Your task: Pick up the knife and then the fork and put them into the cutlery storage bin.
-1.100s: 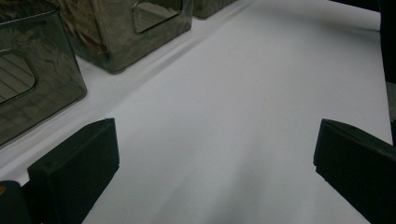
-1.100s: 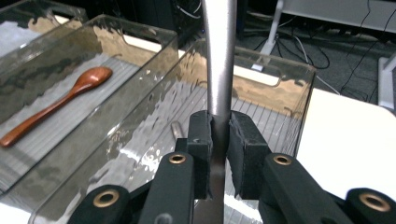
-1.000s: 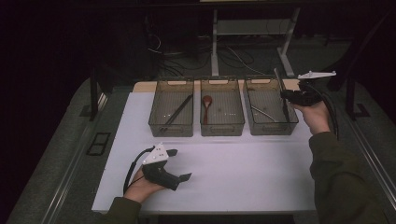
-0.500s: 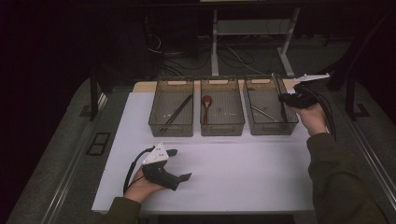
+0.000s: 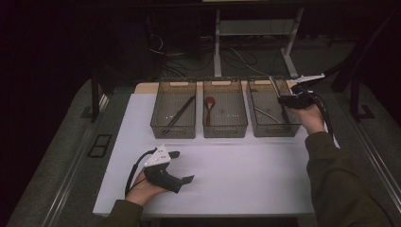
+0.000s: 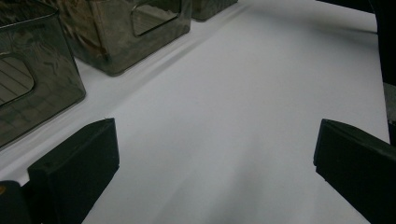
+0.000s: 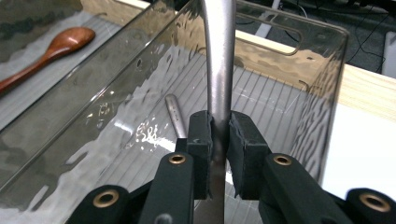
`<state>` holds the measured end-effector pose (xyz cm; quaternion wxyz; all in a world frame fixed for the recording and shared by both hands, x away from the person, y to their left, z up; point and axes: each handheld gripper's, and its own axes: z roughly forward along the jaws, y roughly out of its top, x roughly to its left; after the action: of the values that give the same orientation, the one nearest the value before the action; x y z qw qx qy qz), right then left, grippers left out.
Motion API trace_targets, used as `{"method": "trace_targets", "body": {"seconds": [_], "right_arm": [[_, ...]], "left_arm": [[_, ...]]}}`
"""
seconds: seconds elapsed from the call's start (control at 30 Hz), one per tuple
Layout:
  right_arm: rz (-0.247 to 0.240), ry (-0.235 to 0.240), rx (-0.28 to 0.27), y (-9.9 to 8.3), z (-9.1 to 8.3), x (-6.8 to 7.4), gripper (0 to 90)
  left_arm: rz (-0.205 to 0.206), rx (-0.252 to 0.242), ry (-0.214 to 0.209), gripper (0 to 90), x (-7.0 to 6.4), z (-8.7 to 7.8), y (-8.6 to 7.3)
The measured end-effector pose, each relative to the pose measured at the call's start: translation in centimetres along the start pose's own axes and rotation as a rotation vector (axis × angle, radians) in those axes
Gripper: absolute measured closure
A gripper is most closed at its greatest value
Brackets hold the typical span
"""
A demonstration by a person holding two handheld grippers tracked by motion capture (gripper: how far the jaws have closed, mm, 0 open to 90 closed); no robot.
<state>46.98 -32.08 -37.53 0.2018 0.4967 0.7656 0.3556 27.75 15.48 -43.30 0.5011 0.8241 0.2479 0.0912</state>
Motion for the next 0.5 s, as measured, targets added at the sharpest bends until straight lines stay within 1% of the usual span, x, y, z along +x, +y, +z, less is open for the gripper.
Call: {"method": "trace_targets", "body": {"seconds": [0.13, 0.2, 0.33, 0.37, 0.4, 0.43, 0.5], "right_arm": [[-0.024, -0.016, 0.032, 0.3, 0.9, 0.4, 78.0], [-0.047, -0.019, 0.052, 0.5, 1.3, 0.6, 77.9], [-0.066, -0.034, 0.083, 0.8, 2.1, 1.1, 77.9], [-0.066, -0.032, 0.091, 0.8, 2.2, 1.1, 79.7], [-0.064, -0.024, 0.089, 0.9, 2.3, 1.2, 86.3], [-0.061, -0.039, 0.07, 1.0, 2.3, 1.3, 86.6], [-0.05, -0.035, 0.069, 1.3, 2.2, 1.3, 86.6]], "left_arm": [[0.0, 0.0, -0.002, 0.0, 0.0, 0.0, 0.0], [-0.001, -0.002, -0.003, 0.0, 0.0, 0.0, 0.0], [-0.002, -0.003, -0.005, 0.0, 0.0, 0.0, 0.0], [-0.001, -0.004, -0.005, 0.0, 0.0, 0.0, 0.0], [-0.001, -0.004, -0.006, 0.0, 0.0, 0.0, 0.0], [0.0, -0.004, -0.006, 0.0, 0.0, 0.0, 0.0], [0.0, -0.004, -0.007, 0.0, 0.0, 0.0, 0.0]]}}
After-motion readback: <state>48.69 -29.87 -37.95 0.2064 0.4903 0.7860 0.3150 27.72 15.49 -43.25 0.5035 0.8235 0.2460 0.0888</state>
